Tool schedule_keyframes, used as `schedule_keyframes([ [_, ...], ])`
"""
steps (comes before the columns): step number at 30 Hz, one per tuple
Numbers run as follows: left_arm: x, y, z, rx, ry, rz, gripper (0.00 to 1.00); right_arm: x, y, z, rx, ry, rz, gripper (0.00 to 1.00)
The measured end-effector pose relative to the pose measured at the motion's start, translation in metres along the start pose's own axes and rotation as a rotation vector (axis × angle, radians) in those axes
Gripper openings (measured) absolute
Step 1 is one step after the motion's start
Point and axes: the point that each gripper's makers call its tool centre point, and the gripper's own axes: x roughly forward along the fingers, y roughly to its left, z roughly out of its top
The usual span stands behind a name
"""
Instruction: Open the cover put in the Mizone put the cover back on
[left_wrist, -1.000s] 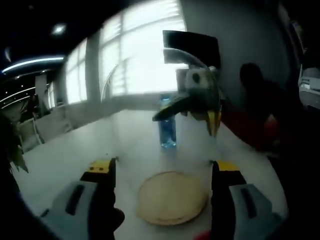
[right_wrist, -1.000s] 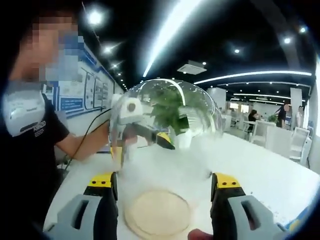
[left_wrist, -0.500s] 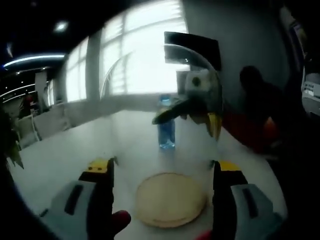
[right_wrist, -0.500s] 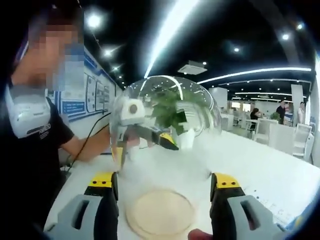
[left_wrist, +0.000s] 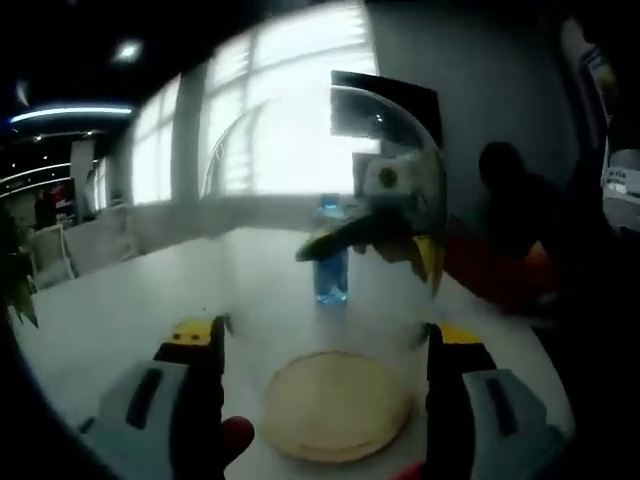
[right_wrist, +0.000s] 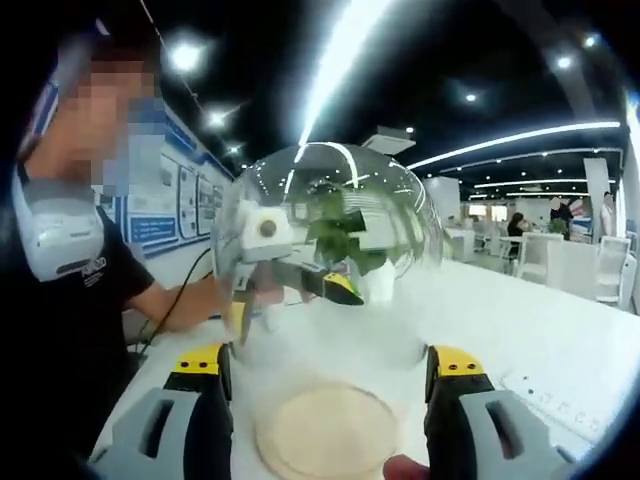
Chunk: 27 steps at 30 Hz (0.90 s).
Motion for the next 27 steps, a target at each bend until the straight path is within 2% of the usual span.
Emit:
schedule_keyframes([
  [8, 0.004, -0.002, 0.003, 0.011, -0.021, -0.009, 0.76, 0.007, 0.0, 0.0, -0.008, -0.03, 0.018, 0.77],
  [11, 0.005, -0.004, 0.007, -0.023, -0.056, -0.035, 0.8, 0.009, 0.0, 0.0, -0.005, -0.052, 0.029, 0.79],
  [15, 0.008, 0.0, 0.01, -0.049, -0.098, -0.038, 0.79, 0.01, -0.001, 0.0, 0.004, -0.078, 0.037, 0.8],
  [27, 0.009, 0.0, 0.01, -0.048, -0.133, -0.044, 0.79, 0.018, -0.001, 0.002, 0.02, -0.125, 0.052, 0.85],
])
